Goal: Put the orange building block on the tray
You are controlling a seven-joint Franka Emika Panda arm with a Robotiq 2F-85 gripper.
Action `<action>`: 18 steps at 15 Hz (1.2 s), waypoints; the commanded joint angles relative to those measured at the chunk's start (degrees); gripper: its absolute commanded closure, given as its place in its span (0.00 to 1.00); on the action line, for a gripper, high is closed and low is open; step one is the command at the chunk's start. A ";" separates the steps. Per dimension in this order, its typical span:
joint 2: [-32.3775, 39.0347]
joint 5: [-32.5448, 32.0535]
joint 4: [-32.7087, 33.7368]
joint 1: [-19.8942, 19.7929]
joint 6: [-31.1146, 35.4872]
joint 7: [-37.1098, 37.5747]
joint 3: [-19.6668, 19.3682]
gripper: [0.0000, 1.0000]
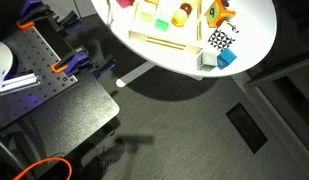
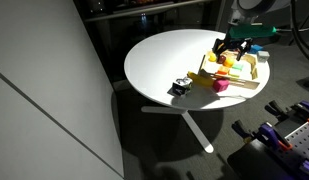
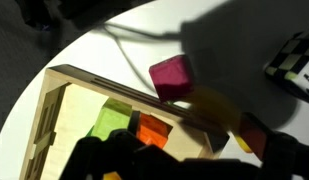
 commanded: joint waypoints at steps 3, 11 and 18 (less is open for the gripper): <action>-5.06 1.44 -0.25 -0.86 -12.03 -6.86 1.31 0.00; -11.30 -0.75 -0.87 -0.53 -22.35 -14.64 3.11 0.00; -16.14 -3.29 -3.03 -0.54 -19.96 -17.27 4.57 0.00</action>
